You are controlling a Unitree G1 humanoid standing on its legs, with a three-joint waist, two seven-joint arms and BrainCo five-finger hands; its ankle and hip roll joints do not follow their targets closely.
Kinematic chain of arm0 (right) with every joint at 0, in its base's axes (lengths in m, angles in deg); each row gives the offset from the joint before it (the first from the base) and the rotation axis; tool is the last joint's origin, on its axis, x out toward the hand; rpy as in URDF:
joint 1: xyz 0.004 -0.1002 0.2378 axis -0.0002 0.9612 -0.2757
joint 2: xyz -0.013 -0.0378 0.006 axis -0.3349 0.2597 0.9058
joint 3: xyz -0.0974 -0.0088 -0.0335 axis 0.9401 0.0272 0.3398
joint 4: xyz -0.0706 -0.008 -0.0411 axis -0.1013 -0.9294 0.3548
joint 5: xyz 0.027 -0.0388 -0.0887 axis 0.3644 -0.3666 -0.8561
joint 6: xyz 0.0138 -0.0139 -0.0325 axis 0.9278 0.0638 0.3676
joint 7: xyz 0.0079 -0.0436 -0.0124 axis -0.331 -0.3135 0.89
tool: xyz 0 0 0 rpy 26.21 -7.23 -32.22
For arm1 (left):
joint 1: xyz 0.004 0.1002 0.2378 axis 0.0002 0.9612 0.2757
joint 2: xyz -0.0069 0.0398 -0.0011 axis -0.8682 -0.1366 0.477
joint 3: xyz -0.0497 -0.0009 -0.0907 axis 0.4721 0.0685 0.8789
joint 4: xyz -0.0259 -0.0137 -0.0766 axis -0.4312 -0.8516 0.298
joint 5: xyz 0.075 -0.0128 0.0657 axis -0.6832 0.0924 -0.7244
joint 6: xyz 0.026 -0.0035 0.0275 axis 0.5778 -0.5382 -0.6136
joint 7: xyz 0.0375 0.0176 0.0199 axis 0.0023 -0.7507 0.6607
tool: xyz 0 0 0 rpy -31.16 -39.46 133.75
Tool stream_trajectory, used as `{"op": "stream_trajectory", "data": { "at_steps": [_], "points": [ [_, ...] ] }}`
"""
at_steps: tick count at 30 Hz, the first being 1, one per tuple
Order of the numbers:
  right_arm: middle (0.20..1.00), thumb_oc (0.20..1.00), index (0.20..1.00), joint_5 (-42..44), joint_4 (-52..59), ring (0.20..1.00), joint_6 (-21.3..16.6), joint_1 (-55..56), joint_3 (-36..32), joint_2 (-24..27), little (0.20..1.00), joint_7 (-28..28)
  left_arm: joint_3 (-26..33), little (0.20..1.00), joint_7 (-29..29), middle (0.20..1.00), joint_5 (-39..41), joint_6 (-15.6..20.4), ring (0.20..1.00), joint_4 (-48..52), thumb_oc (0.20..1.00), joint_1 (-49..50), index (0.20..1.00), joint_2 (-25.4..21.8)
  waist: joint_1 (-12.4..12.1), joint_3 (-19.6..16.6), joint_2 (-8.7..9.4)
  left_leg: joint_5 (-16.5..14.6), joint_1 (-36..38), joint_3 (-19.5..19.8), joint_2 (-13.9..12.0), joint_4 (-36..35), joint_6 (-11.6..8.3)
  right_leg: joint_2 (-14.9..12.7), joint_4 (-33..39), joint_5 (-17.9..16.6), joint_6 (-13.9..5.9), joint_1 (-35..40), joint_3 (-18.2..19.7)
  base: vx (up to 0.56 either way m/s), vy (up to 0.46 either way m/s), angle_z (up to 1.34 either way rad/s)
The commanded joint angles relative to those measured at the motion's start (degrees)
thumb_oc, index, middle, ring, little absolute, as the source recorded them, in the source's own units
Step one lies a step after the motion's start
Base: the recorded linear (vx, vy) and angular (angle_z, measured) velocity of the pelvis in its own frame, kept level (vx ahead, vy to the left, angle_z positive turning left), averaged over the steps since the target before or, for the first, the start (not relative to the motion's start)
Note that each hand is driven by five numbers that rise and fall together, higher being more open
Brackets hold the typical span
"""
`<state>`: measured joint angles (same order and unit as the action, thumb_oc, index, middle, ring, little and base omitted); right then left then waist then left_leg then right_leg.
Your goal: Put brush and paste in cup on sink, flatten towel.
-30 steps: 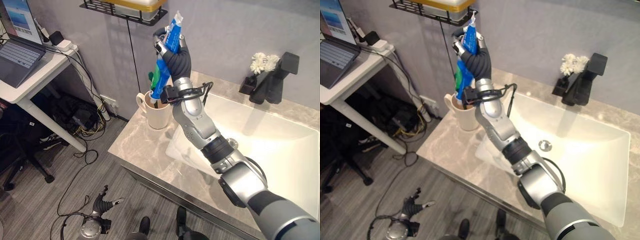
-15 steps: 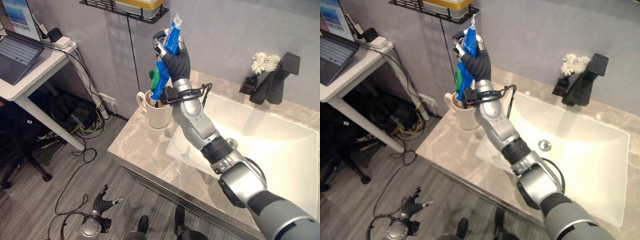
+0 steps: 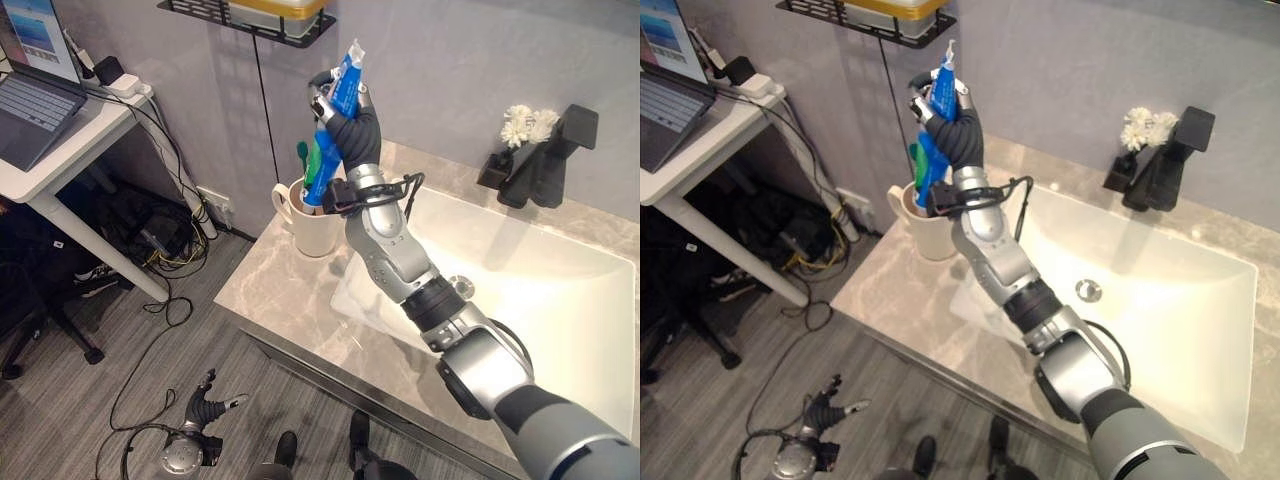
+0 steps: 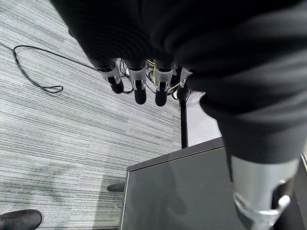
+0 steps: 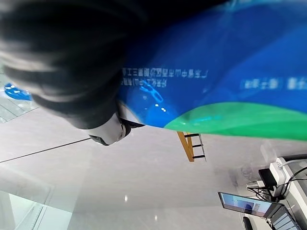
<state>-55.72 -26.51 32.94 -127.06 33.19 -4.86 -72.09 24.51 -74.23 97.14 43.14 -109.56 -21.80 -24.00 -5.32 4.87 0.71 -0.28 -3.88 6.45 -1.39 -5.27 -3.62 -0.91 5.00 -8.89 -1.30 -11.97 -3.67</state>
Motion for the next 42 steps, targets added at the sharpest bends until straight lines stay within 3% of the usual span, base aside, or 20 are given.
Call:
{"op": "stream_trajectory", "data": {
  "at_steps": [1,15,16,17,19,42],
  "points": [
    [0.200,0.200,0.200,-0.8,1.5,0.200,-3.2,-5.3,-2.5,-1.1,0.200,0.8,0.6,1.000,1.2,1.000,0.8,2.1,1.000,-1.5,1.000,-2.5,1.000,-0.8,-0.3,1.9,0.90,-2.9,3.8,-5.0,4.1,0.4,3.89,-2.4,-1.2,5.4,-4.27,5.4,4.5,0.00,0.000,0.00],
    [0.200,0.200,0.200,-1.5,1.6,0.200,-3.6,-4.0,-2.7,-1.9,0.200,0.3,0.5,1.000,1.1,1.000,1.0,2.4,1.000,-1.6,1.000,-2.6,1.000,-0.4,-0.6,2.4,0.77,-2.7,3.5,-5.0,4.2,0.4,3.96,-2.5,-1.3,5.2,-4.31,5.1,4.6,0.00,0.000,0.00],
    [0.391,0.391,0.391,-1.1,1.6,0.391,-3.5,-3.7,-2.8,-1.8,0.391,0.5,0.7,1.000,1.2,1.000,1.1,2.4,1.000,-1.7,1.000,-2.6,1.000,-0.4,-0.7,2.3,0.72,-2.7,3.5,-5.1,4.3,0.4,3.92,-2.6,-1.4,5.3,-4.29,5.1,4.6,0.00,0.000,0.00],
    [0.498,0.498,0.498,-1.1,1.6,0.498,-3.5,-3.7,-2.8,-1.8,0.498,0.5,0.7,1.000,1.2,1.000,1.0,2.4,1.000,-1.7,1.000,-2.6,1.000,-0.4,-0.7,2.3,0.71,-2.7,3.5,-5.1,4.3,0.4,3.92,-2.6,-1.4,5.3,-4.29,5.1,4.6,0.00,0.000,0.00],
    [1.000,1.000,1.000,-0.9,1.6,1.000,-3.5,-3.6,-2.9,-1.8,1.000,0.6,0.8,1.000,1.3,1.000,1.1,2.5,1.000,-1.7,1.000,-2.5,1.000,-0.4,-0.7,2.3,0.69,-2.7,3.5,-5.0,4.3,0.4,3.93,-2.6,-1.5,5.3,-4.26,5.1,4.5,0.00,0.000,0.00],
    [1.000,1.000,1.000,-3.9,6.3,1.000,-4.7,-3.1,-5.2,0.1,1.000,-1.0,-0.8,1.000,1.0,1.000,0.2,1.8,1.000,-5.2,1.000,-5.8,1.000,0.5,1.0,0.6,0.15,-3.5,5.4,-6.4,4.7,0.5,4.20,-2.7,-1.8,4.9,-4.61,6.0,6.0,0.00,0.007,-0.02]
  ]
}}
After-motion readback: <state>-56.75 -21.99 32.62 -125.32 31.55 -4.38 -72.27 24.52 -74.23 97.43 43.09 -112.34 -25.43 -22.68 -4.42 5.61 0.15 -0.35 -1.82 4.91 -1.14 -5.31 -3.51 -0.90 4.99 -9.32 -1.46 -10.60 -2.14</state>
